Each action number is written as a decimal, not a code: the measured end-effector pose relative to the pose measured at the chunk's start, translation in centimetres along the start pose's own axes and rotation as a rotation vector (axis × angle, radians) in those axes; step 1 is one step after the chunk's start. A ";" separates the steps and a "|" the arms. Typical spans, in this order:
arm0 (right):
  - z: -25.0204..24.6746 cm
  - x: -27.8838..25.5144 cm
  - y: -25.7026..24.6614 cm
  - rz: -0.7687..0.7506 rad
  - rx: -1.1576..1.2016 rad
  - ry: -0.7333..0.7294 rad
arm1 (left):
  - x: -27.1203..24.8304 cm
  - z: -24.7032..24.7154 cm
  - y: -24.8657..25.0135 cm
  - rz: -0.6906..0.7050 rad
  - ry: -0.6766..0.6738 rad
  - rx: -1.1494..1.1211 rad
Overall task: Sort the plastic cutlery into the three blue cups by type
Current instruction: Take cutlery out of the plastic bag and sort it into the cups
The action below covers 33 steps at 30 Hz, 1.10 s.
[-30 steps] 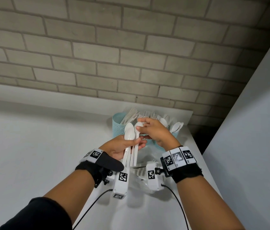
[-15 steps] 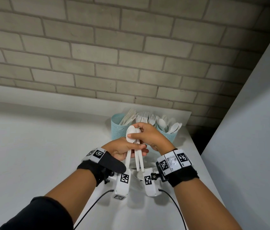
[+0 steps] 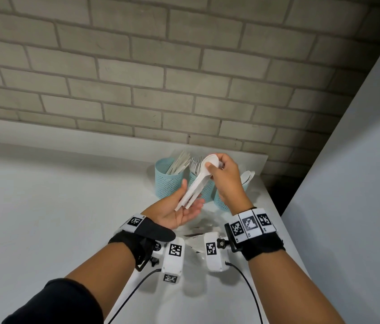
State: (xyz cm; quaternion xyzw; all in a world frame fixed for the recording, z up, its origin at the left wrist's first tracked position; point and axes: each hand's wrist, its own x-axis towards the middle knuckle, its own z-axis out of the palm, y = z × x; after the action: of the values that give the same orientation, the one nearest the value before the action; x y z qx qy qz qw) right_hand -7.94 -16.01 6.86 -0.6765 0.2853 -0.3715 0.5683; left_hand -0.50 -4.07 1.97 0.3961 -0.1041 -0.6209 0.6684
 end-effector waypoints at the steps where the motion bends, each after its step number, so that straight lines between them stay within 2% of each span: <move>1: 0.1 -0.3 0.1 -0.026 0.002 -0.006 | 0.2 -0.1 0.2 0.030 0.015 -0.089; 4: 0.3 -0.8 0.3 -0.020 0.065 0.005 | 0.6 -0.2 0.4 0.112 0.079 -0.094; 9: 1.0 -1.5 0.2 0.101 0.273 -0.033 | 0.8 -0.3 0.1 0.205 0.187 0.181; 16: 1.1 -2.0 1.3 0.273 0.448 -0.077 | 0.3 0.7 -0.6 0.321 0.284 0.583; 18: 1.1 -2.0 2.0 0.314 0.542 -0.042 | 0.3 0.8 -0.8 0.356 0.321 0.711; 21: 1.0 -1.6 2.8 0.465 0.641 0.048 | 0.4 1.3 -1.2 0.390 0.294 0.842; 23: 0.7 -1.2 3.4 0.577 0.716 0.074 | 0.3 1.7 -1.5 0.384 0.245 0.851; 24: 0.4 -1.0 3.3 0.581 0.761 0.111 | 0.3 1.8 -1.6 0.373 0.229 0.852; 26: -0.3 -0.6 2.7 0.492 0.779 0.201 | 0.3 1.6 -1.7 0.358 0.227 0.889; 28: -1.6 0.3 1.5 0.318 0.711 0.342 | 0.4 1.0 -1.6 0.370 0.254 0.984; 30: -3.2 1.6 -0.1 0.124 0.581 0.486 | 0.5 0.1 -1.5 0.368 0.280 1.148; 33: -5.3 3.5 -1.4 -0.075 0.390 0.548 | 0.6 -1.0 -1.7 0.280 0.240 1.490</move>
State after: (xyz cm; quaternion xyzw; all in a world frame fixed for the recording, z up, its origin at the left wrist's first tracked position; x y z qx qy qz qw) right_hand -10.44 -21.57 9.25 -0.4402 0.3258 -0.6078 0.5750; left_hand -1.07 -4.11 -0.02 0.7898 -0.4709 -0.2490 0.3042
